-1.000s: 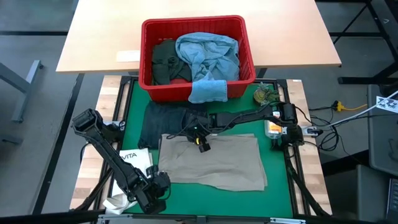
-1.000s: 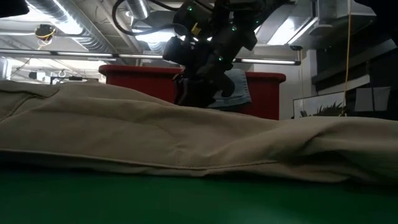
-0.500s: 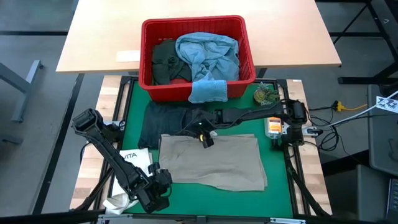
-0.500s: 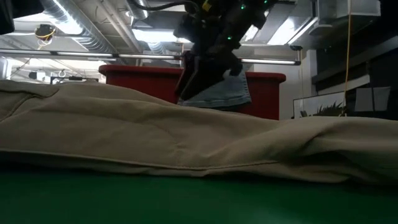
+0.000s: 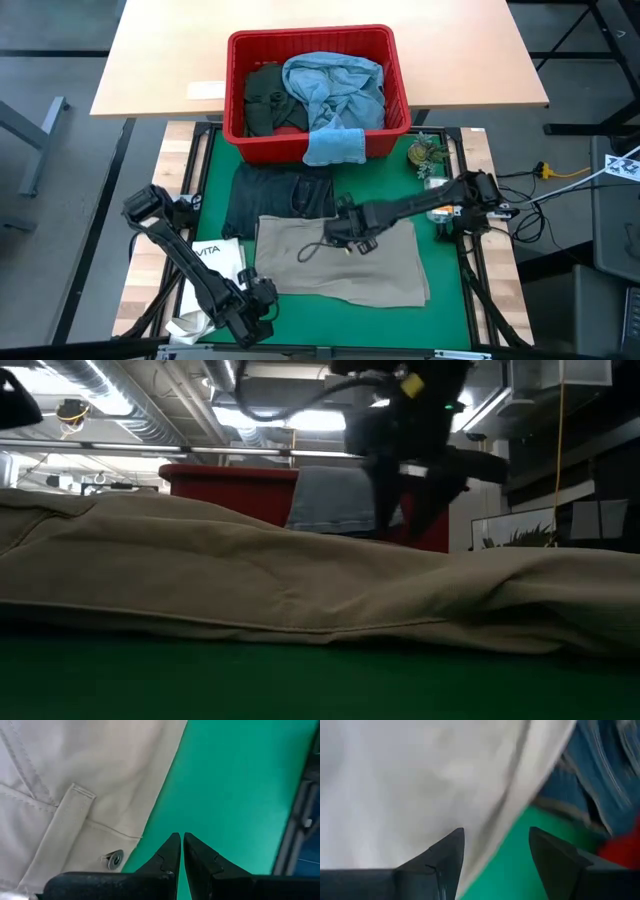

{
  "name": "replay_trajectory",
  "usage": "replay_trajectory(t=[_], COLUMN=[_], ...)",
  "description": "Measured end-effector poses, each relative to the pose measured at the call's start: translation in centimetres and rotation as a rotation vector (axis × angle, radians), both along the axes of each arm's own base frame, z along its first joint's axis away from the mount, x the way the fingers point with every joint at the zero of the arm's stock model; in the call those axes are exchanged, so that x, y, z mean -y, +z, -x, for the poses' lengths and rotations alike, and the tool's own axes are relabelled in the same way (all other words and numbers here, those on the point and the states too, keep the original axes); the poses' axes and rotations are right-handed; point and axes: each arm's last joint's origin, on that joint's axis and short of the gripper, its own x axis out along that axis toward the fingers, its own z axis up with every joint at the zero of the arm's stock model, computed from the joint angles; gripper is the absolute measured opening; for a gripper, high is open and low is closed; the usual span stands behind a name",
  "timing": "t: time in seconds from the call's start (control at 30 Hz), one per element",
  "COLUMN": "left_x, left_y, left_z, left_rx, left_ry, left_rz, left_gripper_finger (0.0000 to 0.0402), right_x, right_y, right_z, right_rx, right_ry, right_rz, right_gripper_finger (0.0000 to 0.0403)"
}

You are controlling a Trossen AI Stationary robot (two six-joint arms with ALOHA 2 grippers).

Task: Fold Laundry from Bin
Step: Fold the brown shorts

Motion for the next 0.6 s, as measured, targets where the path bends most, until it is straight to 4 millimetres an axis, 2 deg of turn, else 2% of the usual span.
replay_trajectory(t=[0.2,0.3,0.43,0.6], left_x=[-0.1,-0.3,-0.6,-0.8], left_y=[-1.4,-1.8,-2.3,-2.3], left_z=[-0.5,-0.8,-1.0,-1.2], left_rx=[-0.023,-0.031,-0.033,-0.033], left_ry=[0.015,0.027,0.040,0.044], left_rz=[-0.036,-0.055,-0.085,-0.084], left_gripper_finger=[0.0018,0.0018,0.0018,0.0018], right_x=[-3.7,-5.5,-7.4,-8.6], right_y=[0.0,-0.7,-2.9,-6.0], right_z=[2.5,3.5,5.4,7.5], right_rx=[-0.057,-0.050,-0.077,-0.116], right_ry=[-0.086,-0.096,-0.082,-0.124], right_rz=[0.109,0.126,0.105,0.016], right_gripper_finger=[0.0223,0.0223,0.0223,0.0223])
